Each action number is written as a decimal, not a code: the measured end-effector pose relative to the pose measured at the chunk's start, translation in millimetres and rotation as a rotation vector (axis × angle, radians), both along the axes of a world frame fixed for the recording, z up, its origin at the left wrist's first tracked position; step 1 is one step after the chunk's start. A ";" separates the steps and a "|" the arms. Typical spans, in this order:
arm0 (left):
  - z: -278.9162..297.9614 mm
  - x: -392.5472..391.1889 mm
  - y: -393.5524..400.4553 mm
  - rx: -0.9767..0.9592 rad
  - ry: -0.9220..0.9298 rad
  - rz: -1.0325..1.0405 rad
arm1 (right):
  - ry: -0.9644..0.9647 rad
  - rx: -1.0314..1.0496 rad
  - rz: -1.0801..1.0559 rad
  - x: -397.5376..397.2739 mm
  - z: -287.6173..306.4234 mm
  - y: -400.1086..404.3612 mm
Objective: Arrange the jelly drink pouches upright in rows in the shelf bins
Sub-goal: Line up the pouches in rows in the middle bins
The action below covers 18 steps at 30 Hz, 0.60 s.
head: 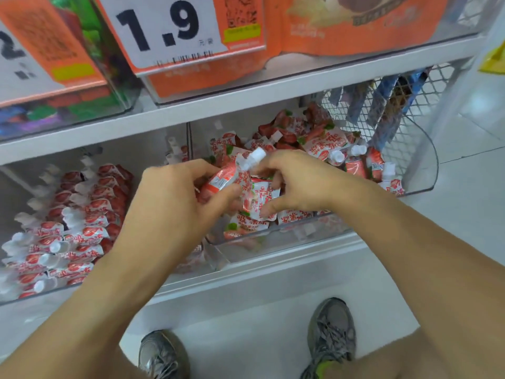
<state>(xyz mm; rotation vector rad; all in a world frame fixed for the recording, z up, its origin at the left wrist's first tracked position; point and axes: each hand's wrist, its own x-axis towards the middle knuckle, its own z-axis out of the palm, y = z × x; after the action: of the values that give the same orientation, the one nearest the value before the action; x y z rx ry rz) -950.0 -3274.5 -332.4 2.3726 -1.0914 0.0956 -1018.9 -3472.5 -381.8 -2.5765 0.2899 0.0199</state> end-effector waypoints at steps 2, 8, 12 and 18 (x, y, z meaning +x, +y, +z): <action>-1.0 1.8 0.1 -0.068 0.037 0.010 | 0.037 -0.176 0.011 10.9 -6.5 3.4; -6.0 8.2 1.9 -0.177 0.134 0.065 | 0.038 -0.036 -0.059 9.7 2.5 1.9; -7.5 7.4 -0.8 -0.189 0.152 0.063 | -0.159 -0.062 -0.211 -16.8 38.6 -18.4; -7.2 10.3 -29.2 -0.009 0.215 -0.026 | -0.200 -0.410 -0.669 -30.0 32.1 -39.0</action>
<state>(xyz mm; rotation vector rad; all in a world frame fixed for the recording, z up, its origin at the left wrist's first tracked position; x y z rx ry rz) -939.7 -3303.7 -339.6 2.2978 -1.0152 -0.1594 -1048.9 -3511.4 -349.7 -2.7032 1.1587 -0.5896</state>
